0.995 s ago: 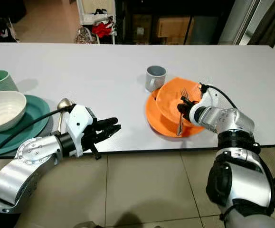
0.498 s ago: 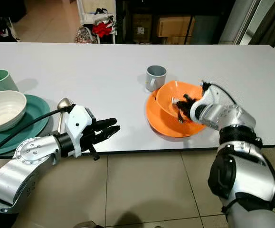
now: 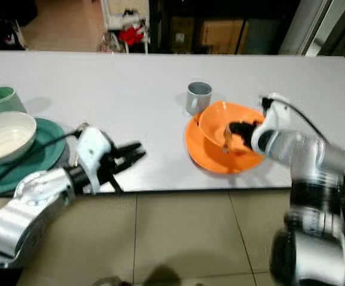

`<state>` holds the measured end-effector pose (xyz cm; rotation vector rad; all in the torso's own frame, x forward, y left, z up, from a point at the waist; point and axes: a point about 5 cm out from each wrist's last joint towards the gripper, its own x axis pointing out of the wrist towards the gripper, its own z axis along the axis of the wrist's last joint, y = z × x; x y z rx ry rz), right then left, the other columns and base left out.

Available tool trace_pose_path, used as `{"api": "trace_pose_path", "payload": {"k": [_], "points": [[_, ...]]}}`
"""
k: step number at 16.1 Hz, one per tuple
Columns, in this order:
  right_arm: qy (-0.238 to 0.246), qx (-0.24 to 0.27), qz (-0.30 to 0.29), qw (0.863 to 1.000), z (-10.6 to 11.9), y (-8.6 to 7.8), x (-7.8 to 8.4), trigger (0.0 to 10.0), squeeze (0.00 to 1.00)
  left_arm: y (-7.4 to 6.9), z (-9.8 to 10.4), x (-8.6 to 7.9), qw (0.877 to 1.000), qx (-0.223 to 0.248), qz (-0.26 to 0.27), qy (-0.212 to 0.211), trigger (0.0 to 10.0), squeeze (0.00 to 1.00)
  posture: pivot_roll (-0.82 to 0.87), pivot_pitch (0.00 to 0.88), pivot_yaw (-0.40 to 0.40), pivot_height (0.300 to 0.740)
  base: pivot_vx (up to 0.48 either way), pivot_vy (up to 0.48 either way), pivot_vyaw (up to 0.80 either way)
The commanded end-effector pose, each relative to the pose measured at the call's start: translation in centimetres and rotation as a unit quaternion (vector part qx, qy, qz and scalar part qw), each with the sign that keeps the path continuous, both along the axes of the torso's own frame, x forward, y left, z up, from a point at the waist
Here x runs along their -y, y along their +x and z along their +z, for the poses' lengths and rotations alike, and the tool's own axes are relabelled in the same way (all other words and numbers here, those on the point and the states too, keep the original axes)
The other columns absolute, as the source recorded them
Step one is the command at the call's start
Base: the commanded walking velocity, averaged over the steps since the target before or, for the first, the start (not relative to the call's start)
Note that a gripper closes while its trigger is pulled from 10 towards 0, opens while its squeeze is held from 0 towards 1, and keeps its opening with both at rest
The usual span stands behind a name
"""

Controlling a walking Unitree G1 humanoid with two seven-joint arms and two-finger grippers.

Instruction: Setting the table

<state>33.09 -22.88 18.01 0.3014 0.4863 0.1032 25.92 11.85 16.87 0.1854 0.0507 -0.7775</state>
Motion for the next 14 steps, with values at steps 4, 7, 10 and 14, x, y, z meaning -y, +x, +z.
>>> {"api": "trace_pose_path", "payload": {"k": [4,7,10,14], "points": [[-0.06,0.203,-0.009,0.977,1.8,-5.2,-3.9,10.0,1.0,0.9,0.2,-2.5,0.978,0.049,0.201,-0.019,10.0,0.0,0.05,0.0,0.063,0.74,0.0,0.0,0.0],[-0.063,0.261,-0.001,0.963,2.3,-6.9,-6.0,10.0,1.0,1.4,0.9,-2.6,0.966,0.072,0.243,-0.05,10.0,0.15,0.03,0.0,0.088,0.74,0.0,0.0,0.53],[-0.056,0.272,0.049,0.959,1.5,-8.0,-8.0,10.0,1.0,1.7,0.9,-2.4,0.961,0.083,0.26,-0.054,10.0,0.15,0.04,0.0,0.087,0.74,0.0,0.0,0.8],[-0.007,0.279,0.056,0.959,1.2,-7.5,-8.7,10.0,1.0,1.7,0.9,-3.9,0.948,0.099,0.301,-0.022,10.0,0.0,0.09,0.0,0.035,0.74,0.0,0.0,0.8]]}}
